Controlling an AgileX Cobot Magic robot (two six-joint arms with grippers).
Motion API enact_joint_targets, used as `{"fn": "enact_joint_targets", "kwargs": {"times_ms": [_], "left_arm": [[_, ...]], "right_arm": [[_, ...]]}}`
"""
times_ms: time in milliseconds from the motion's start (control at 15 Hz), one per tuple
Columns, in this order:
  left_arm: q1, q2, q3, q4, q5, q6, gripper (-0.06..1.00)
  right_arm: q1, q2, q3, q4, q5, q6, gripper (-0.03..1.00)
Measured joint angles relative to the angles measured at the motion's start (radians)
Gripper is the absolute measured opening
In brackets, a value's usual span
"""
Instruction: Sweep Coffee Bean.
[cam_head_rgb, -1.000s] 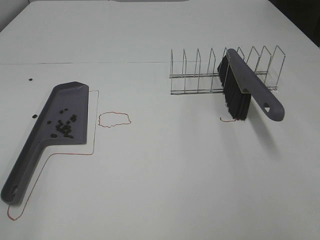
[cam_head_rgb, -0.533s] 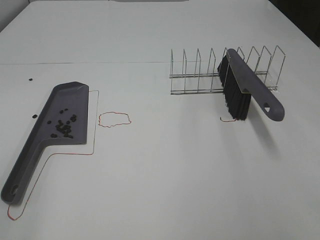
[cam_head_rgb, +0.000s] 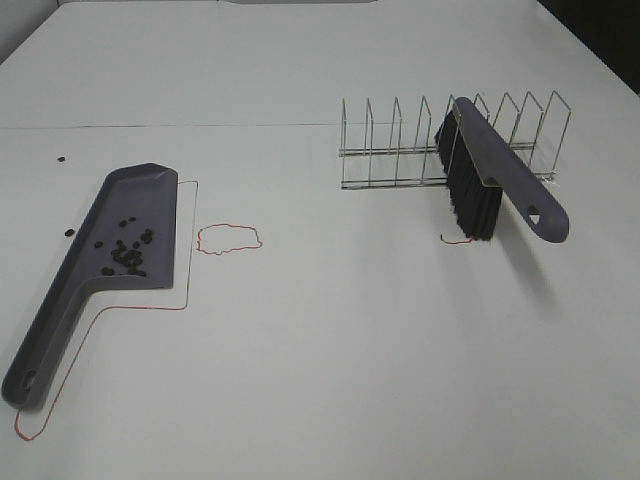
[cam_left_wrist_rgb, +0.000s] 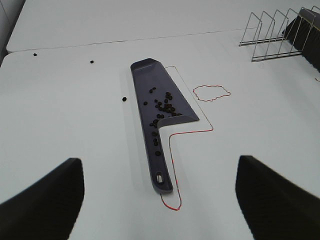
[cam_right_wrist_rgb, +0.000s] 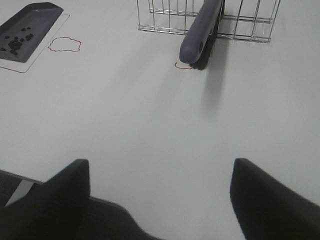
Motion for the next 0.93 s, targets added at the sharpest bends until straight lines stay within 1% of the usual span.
{"fn": "enact_joint_targets", "kwargs": {"times_ms": [133,400,933], "left_arm": [[0.0,0.0,0.0,0.0,0.0,0.0,0.76],[0.071,0.0,0.0,-0.004,0.0,0.001,0.76],[0.076,0.0,0.0,-0.006,0.0,0.001,0.76]], "right_arm": [[0.0,0.0,0.0,0.0,0.0,0.0,0.73],[0.0,0.0,0.0,0.003,0.0,0.0,0.73],[0.0,0.0,0.0,0.006,0.002,0.0,0.73]]}}
